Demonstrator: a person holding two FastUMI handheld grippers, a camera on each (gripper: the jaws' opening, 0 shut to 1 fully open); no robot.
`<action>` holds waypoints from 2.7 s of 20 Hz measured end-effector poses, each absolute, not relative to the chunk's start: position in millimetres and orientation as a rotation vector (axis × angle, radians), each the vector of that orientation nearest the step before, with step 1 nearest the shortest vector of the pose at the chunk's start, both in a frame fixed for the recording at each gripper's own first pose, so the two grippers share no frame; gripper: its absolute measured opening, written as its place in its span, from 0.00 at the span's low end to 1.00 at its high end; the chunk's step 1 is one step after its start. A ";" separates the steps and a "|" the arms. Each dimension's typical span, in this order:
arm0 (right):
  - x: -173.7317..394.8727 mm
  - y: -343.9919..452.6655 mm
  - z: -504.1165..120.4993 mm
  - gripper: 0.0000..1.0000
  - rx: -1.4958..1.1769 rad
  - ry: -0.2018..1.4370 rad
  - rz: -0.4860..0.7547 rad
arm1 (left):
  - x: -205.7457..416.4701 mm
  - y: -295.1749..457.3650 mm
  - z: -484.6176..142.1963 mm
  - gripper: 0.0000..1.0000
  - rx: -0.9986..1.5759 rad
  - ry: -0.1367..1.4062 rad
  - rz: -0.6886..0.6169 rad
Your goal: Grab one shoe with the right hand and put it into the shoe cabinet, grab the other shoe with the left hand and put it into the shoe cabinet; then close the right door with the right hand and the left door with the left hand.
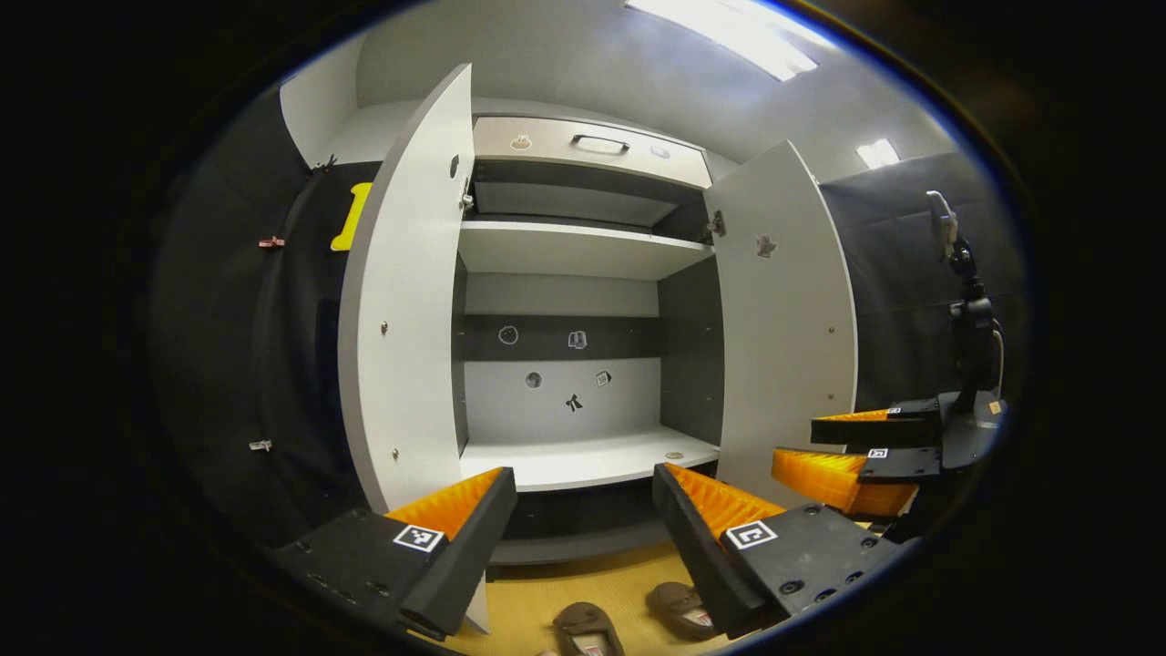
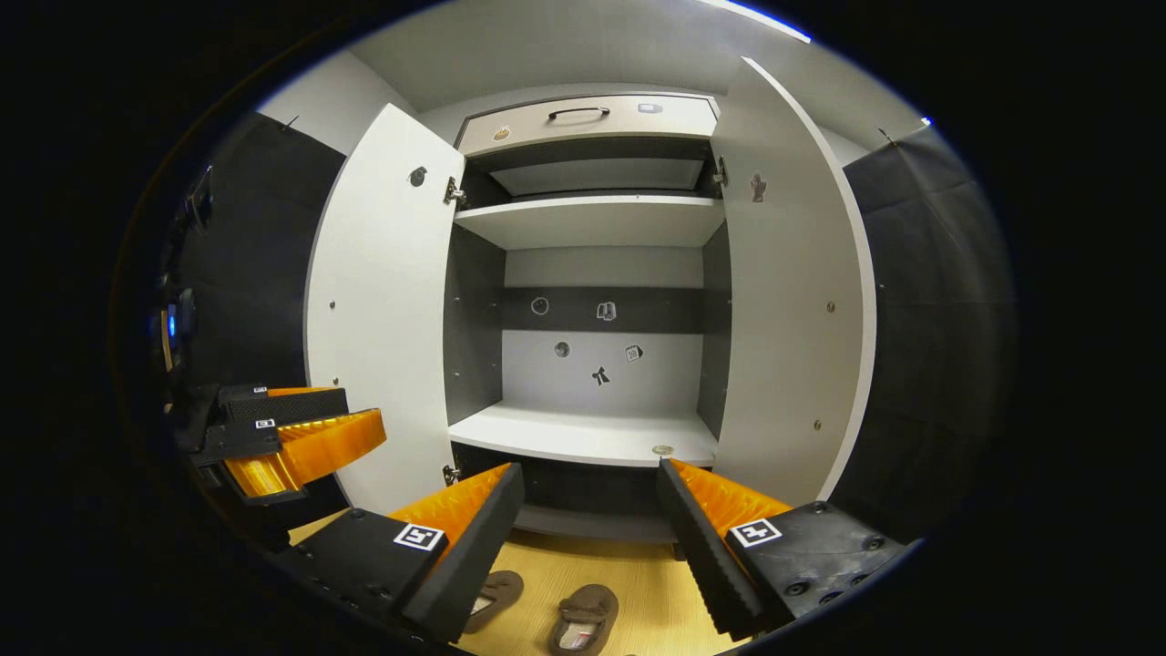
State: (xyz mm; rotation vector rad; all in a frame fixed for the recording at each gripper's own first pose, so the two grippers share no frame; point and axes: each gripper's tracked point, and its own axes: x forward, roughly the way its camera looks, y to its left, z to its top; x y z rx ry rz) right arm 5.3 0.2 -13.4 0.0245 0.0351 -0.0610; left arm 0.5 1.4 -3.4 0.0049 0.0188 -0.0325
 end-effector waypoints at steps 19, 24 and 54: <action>-3.8 45.7 -224.1 0.87 0.159 0.443 -0.103 | -34.9 15.4 -46.8 0.96 -0.029 0.106 -0.127; -5.8 53.5 -308.6 0.80 0.184 0.588 -0.113 | -43.2 16.0 -59.1 0.96 -0.036 0.122 -0.153; 51.8 24.7 -449.1 0.09 0.077 0.765 -0.138 | -36.2 12.9 -134.2 0.96 -0.044 0.266 -0.176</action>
